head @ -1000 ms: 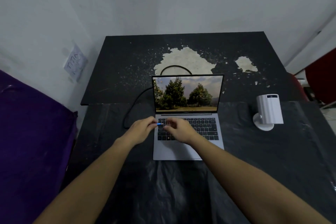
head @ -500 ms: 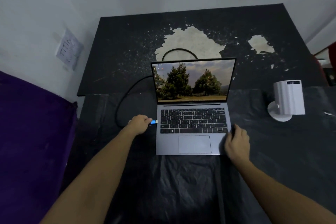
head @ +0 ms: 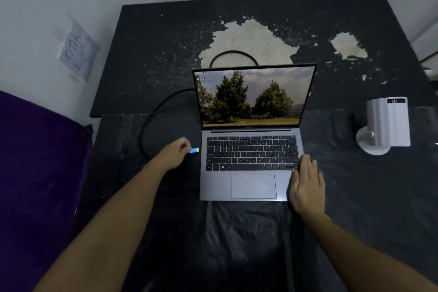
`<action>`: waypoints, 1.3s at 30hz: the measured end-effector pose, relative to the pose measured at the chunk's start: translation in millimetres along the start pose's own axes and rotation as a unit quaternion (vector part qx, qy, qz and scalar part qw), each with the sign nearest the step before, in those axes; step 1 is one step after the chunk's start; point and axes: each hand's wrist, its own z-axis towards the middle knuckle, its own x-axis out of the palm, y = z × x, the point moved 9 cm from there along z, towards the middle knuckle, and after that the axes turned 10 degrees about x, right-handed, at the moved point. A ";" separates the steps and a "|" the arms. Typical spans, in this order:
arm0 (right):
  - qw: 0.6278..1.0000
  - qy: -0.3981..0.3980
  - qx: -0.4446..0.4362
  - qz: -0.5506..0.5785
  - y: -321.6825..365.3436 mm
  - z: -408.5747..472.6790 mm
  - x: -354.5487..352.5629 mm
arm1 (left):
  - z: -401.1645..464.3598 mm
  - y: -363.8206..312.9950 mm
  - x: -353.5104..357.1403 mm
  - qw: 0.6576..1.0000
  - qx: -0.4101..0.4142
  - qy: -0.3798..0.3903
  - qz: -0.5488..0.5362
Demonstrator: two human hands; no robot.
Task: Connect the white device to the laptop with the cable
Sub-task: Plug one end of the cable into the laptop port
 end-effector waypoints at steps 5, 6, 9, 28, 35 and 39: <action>1.000 -0.010 0.005 -0.008 -1.6 -0.6 1.9 | -1.0 -9.9 -7.9 0.996 0.059 -0.066 0.031; 1.000 -0.009 0.006 -0.007 -2.3 -0.8 2.3 | -2.7 -13.5 -8.4 0.991 0.084 -0.086 0.061; 1.000 -0.010 0.008 -0.005 -2.0 -0.8 2.4 | -12.2 -22.7 -5.1 0.966 0.168 -0.154 0.123; 1.000 -0.015 0.011 -0.001 -0.1 -2.5 -0.1 | -27.1 -40.9 3.4 0.903 0.290 -0.189 0.253; 1.000 -0.012 0.013 -0.005 -1.1 -2.4 1.4 | -17.8 -38.4 -0.1 0.914 0.273 -0.185 0.237; 1.000 -0.012 0.012 -0.007 -1.8 -1.8 0.5 | -19.6 -44.4 -0.4 0.917 0.273 -0.191 0.219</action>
